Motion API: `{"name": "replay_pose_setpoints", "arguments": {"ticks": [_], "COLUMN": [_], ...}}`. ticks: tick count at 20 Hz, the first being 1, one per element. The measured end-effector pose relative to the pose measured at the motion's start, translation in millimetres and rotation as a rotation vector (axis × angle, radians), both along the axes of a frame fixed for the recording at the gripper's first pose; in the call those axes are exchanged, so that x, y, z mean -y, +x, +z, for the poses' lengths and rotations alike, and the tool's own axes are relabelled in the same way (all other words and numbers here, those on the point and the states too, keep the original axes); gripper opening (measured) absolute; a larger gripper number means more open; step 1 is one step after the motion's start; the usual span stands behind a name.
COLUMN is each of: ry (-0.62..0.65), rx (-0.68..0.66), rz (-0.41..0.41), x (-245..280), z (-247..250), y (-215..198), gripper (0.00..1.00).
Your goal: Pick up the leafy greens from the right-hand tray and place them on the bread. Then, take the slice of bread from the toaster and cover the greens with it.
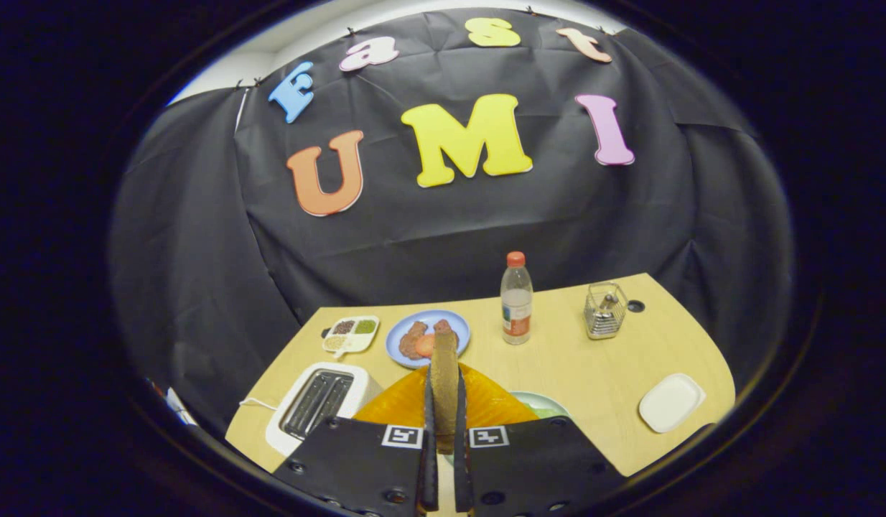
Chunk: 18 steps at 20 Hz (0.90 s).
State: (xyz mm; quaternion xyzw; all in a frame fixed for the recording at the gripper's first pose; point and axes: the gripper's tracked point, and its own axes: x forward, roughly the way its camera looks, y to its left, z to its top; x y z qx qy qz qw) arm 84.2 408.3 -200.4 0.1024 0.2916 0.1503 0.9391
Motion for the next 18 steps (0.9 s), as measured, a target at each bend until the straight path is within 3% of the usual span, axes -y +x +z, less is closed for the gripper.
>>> {"name": "replay_pose_setpoints", "arguments": {"ticks": [6, 14, 18], "ry": [0.024, 0.121, 0.101], "rx": [-0.087, -0.15, -0.164], "rz": [0.02, 0.049, 0.062], "x": [6, 6, 24], "z": [-66, -101, -125], "y": [8, 11, 14], "gripper": [0.09, 0.09, 0.09]}}
